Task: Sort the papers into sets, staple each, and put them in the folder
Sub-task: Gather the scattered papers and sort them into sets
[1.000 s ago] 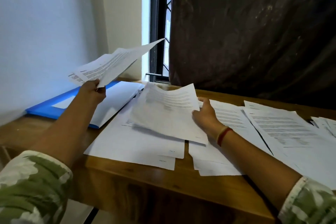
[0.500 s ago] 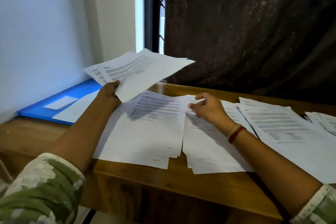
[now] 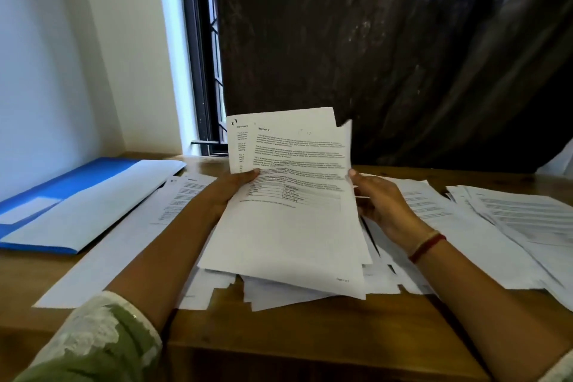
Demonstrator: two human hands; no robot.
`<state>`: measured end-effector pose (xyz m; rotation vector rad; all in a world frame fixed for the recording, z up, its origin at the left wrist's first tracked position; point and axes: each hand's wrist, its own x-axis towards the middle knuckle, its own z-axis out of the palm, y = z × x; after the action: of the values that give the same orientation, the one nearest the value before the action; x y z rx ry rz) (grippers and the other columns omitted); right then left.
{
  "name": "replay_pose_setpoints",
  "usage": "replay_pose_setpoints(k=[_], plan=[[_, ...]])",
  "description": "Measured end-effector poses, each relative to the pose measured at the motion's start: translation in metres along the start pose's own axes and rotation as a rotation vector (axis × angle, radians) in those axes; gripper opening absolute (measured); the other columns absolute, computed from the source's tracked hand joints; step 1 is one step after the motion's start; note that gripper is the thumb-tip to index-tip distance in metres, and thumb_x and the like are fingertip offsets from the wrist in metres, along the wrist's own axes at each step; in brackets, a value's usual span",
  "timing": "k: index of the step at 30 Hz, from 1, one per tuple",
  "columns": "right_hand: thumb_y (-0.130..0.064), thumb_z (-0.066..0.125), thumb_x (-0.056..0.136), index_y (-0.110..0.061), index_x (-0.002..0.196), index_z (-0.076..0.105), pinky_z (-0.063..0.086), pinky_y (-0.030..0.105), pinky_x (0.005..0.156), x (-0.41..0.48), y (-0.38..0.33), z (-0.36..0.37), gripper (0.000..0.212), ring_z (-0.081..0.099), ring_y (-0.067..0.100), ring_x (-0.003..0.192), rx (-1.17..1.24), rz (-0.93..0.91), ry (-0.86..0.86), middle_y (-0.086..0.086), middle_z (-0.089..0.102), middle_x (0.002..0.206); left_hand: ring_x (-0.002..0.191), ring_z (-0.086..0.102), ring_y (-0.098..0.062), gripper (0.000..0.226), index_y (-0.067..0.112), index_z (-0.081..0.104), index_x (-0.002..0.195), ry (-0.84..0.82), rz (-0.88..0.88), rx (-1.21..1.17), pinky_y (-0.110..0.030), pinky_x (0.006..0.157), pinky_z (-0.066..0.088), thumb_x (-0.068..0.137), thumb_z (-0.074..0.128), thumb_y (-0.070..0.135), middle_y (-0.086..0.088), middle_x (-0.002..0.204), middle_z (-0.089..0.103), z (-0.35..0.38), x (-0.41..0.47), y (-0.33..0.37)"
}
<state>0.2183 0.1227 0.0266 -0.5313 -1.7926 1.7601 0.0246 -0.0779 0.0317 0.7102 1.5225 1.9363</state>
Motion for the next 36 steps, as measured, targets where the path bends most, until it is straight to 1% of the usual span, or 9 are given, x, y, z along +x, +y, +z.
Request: replay_pose_setpoints(k=[5, 8, 12, 19, 21, 24, 28, 31, 36], plan=[[-0.034, 0.077, 0.079, 0.004, 0.104, 0.061, 0.060, 0.034, 0.076, 0.004, -0.002, -0.010, 0.048, 0.072, 0.021, 0.086, 0.033, 0.013, 0.086, 0.013, 0.073, 0.097, 0.088, 0.070, -0.021, 0.028, 0.015, 0.058, 0.120, 0.007, -0.014, -0.039, -0.032, 0.066, 0.059, 0.094, 0.055, 0.007, -0.007, 0.108, 0.069, 0.013, 0.010, -0.012], [-0.015, 0.078, 0.080, -0.004, 0.081, 0.058, 0.053, 0.022, 0.055, 0.000, 0.004, -0.004, 0.022, 0.066, 0.012, 0.063, -0.055, -0.055, 0.151, 0.009, 0.068, 0.078, 0.090, 0.068, -0.022, 0.030, 0.015, 0.057, 0.123, 0.064, -0.020, 0.009, -0.033, 0.069, 0.059, 0.093, 0.057, 0.010, -0.008, 0.111, 0.068, 0.013, 0.014, -0.014], [-0.016, 0.074, 0.084, -0.014, 0.065, 0.061, 0.055, 0.033, 0.070, 0.006, 0.013, -0.005, 0.023, 0.063, 0.024, 0.076, -0.218, -0.125, 0.248, 0.008, 0.068, 0.078, 0.080, 0.072, -0.019, 0.021, 0.016, 0.061, 0.114, 0.051, -0.051, -0.099, -0.033, 0.062, 0.060, 0.094, 0.055, 0.011, -0.005, 0.095, 0.074, 0.012, 0.013, -0.015], [-0.022, 0.053, 0.098, -0.010, 0.096, 0.060, 0.046, 0.029, 0.075, 0.013, 0.009, -0.019, 0.014, 0.058, 0.022, 0.088, -0.176, -0.139, 0.544, 0.004, 0.062, 0.097, 0.064, 0.071, -0.017, 0.014, 0.017, 0.059, 0.104, 0.205, -0.038, -0.318, -0.032, 0.048, 0.057, 0.100, 0.045, 0.016, -0.003, 0.076, 0.074, -0.002, 0.005, -0.001], [-0.019, 0.053, 0.097, -0.006, 0.109, 0.060, 0.048, 0.033, 0.084, 0.019, 0.005, -0.030, 0.019, 0.058, 0.028, 0.098, -0.082, -0.078, 0.583, 0.009, 0.061, 0.109, 0.077, 0.071, -0.017, 0.017, 0.014, 0.057, 0.110, 0.286, -0.040, -0.479, -0.033, 0.060, 0.058, 0.102, 0.041, 0.013, -0.006, 0.088, 0.074, -0.017, 0.003, 0.009], [-0.009, 0.056, 0.093, -0.009, 0.119, 0.055, 0.050, 0.033, 0.080, 0.024, 0.004, -0.035, 0.026, 0.060, 0.034, 0.106, 0.061, 0.017, 0.534, 0.013, 0.059, 0.112, 0.112, 0.061, -0.013, 0.023, 0.010, 0.061, 0.116, 0.450, -0.058, -0.809, -0.027, 0.073, 0.056, 0.100, 0.044, 0.009, -0.002, 0.118, 0.066, -0.050, -0.006, 0.033], [0.003, 0.047, 0.093, -0.017, 0.099, 0.055, 0.051, 0.032, 0.073, 0.025, 0.001, -0.005, 0.022, 0.058, 0.024, 0.088, -0.017, 0.006, 0.463, 0.013, 0.058, 0.111, 0.106, 0.065, -0.020, 0.030, 0.001, 0.058, 0.125, 0.601, 0.020, -0.944, -0.025, 0.061, 0.058, 0.098, 0.052, 0.012, -0.008, 0.126, 0.064, -0.102, -0.027, 0.062], [0.008, 0.043, 0.092, -0.017, 0.075, 0.065, 0.051, 0.042, 0.094, 0.029, -0.001, 0.037, 0.038, 0.060, 0.030, 0.104, -0.082, -0.038, 0.349, 0.012, 0.064, 0.117, 0.113, 0.062, -0.020, 0.028, -0.004, 0.056, 0.121, 0.639, 0.092, -0.956, -0.021, 0.080, 0.054, 0.100, 0.045, 0.011, -0.010, 0.127, 0.061, -0.119, -0.051, 0.075], [0.004, 0.040, 0.096, -0.009, 0.098, 0.070, 0.051, 0.037, 0.094, 0.029, 0.008, 0.119, 0.033, 0.057, 0.029, 0.106, -0.237, -0.049, 0.189, 0.010, 0.061, 0.119, 0.111, 0.063, -0.019, 0.016, -0.004, 0.061, 0.094, 0.641, 0.097, -0.929, -0.017, 0.078, 0.053, 0.097, 0.051, 0.007, -0.010, 0.116, 0.063, -0.138, -0.069, 0.083]])
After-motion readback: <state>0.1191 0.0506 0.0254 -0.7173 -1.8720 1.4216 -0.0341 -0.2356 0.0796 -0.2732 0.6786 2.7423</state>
